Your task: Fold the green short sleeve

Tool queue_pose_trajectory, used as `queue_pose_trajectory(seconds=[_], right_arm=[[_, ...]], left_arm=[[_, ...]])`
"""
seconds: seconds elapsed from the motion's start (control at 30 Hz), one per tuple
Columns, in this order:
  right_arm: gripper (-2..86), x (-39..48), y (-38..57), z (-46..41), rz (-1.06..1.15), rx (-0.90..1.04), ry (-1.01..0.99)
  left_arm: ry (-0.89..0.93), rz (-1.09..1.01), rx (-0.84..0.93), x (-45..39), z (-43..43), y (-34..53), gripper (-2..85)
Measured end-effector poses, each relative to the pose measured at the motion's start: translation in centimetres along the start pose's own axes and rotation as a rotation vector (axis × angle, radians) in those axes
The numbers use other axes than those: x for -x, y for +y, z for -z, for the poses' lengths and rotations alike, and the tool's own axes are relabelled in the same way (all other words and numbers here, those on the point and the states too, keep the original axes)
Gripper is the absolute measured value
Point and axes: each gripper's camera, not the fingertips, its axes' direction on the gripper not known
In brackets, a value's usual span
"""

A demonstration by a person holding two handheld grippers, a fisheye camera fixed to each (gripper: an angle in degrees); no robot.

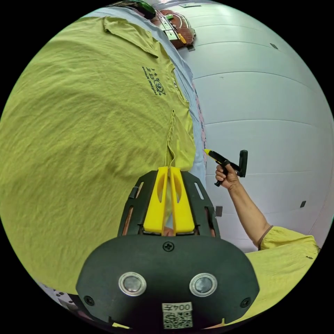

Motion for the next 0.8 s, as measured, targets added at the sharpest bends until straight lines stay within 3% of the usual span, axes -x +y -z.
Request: queue_pose_trajectory(seconds=[0.1,0.27,0.47,0.57,0.8], right_arm=[[6.3,-0.4,-0.5,-1.7,-0.020,0.056,0.007],[8.1,-4.4,-1.3,-3.7,-0.289,0.057,-0.126],[8.8,-6.4,-1.2,-4.7,-0.406,0.045,-0.218],[9.1,-6.7,-0.9,-4.9,-0.417,0.052,-0.226],[8.3,-7.3,-0.3,-4.7,-0.419,0.064,-0.239]], left_arm=[[-0.064,-0.122,0.008,-2.7,-0.3,1.2,1.3],[-0.297,-0.629,0.138,-12.6,-6.6,4.4,3.3],[-0.547,-1.107,0.199,-21.1,-14.7,9.6,6.0],[-0.653,-1.194,0.208,-22.7,-17.5,11.2,6.5],[-0.681,-1.231,0.252,-24.9,-20.8,12.8,6.4]])
